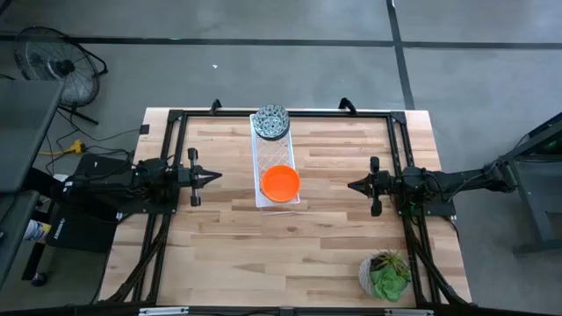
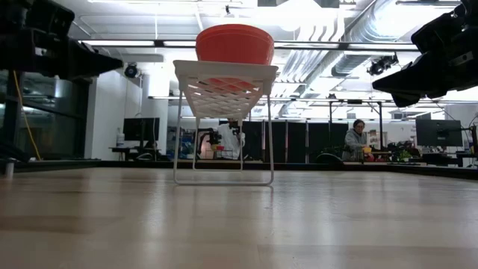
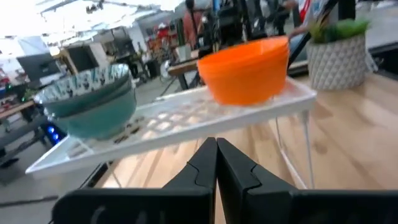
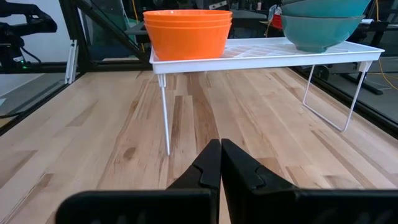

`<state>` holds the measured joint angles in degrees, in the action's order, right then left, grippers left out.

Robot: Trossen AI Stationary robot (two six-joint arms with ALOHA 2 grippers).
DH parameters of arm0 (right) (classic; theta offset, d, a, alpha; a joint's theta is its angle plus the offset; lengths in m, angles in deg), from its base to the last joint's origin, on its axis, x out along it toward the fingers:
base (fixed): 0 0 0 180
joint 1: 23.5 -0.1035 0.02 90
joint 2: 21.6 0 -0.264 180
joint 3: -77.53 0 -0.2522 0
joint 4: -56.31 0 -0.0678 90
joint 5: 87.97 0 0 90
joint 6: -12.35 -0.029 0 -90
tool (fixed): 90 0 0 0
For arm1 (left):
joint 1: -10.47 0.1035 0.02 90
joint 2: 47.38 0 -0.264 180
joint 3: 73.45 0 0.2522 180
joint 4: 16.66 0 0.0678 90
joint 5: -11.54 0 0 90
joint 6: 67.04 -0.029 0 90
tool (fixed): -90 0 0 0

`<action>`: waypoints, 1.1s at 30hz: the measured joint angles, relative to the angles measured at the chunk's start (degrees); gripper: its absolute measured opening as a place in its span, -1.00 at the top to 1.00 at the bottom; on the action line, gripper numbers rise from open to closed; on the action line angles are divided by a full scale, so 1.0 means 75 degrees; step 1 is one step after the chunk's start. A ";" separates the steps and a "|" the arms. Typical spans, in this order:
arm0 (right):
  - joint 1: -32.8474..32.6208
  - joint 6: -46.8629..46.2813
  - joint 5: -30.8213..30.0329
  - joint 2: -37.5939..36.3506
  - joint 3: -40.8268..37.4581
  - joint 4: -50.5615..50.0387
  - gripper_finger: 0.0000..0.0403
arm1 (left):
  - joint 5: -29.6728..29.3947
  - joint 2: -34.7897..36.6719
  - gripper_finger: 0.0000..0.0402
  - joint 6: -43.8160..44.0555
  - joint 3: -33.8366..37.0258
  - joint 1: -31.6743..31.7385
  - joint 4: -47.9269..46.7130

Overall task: Pick & Place Mini bowls
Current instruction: Return to Home Position

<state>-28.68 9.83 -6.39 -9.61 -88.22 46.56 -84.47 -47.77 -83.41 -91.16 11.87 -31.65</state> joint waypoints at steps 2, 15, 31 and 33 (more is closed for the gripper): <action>-0.0001 0.0000 0.0003 0.0000 -0.0001 0.0000 1.00 | -0.0125 0.0003 1.00 0.0001 0.0000 0.0007 -0.0284; -0.0001 0.0000 0.0003 0.0000 0.0000 0.0003 1.00 | -0.0026 0.0003 1.00 0.0305 -0.0061 0.0007 -0.0979; -0.0001 0.0000 0.0000 0.0000 -0.0001 0.0003 1.00 | 0.0845 0.0003 1.00 0.0382 -0.0038 0.0007 -0.1042; 0.0001 0.0000 0.0000 0.0000 -0.0001 0.0003 1.00 | 0.0835 0.0003 1.00 0.0380 -0.0035 0.0007 -0.1040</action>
<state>-28.67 9.83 -6.39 -9.61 -88.23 46.58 -78.21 -47.74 -80.56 -91.42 11.92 -39.45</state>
